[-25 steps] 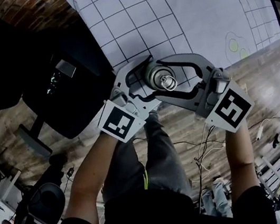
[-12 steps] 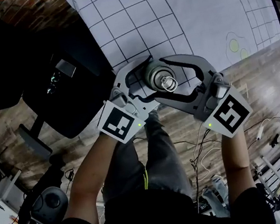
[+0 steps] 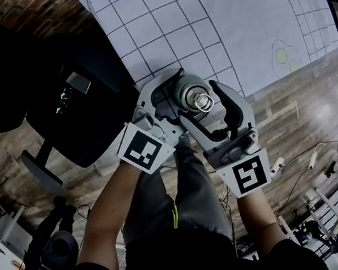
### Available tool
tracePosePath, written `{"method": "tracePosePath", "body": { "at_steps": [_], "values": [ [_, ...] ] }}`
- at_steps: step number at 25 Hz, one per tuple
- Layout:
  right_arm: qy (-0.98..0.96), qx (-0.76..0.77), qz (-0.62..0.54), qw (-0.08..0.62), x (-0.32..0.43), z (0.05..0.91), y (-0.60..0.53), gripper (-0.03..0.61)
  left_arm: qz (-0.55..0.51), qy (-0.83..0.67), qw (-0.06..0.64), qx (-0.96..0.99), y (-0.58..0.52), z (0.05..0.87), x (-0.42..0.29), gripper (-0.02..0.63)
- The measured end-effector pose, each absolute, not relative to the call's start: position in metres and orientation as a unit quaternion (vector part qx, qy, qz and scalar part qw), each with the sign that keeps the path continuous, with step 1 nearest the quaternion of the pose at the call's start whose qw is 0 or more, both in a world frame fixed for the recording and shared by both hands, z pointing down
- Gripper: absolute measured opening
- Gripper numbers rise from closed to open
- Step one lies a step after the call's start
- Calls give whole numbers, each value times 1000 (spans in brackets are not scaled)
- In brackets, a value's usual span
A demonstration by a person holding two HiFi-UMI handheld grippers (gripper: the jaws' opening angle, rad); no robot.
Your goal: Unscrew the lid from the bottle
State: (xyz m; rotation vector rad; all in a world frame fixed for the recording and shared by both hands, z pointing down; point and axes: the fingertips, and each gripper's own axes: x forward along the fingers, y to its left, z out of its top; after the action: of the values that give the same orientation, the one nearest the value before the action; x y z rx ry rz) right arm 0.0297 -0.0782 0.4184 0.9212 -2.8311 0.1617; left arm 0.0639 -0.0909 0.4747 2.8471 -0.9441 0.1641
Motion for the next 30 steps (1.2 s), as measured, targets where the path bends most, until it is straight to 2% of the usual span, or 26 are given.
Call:
{"method": "tracePosePath", "body": {
  "at_steps": [9, 20, 24, 30],
  "values": [
    [-924, 365, 62, 94, 23, 426, -86, 287, 52, -314, 70, 945, -91, 475, 64, 380],
    [-931, 346, 49, 108, 18, 427, -88, 267, 46, -316, 73, 945, -91, 474, 62, 380],
    [-941, 314, 42, 121, 16, 429, -86, 264, 42, -318, 74, 944, -91, 473, 62, 380],
    [-970, 186, 76, 136, 18, 436, -78, 264, 45, -318, 75, 944, -91, 475, 62, 380]
  ]
}}
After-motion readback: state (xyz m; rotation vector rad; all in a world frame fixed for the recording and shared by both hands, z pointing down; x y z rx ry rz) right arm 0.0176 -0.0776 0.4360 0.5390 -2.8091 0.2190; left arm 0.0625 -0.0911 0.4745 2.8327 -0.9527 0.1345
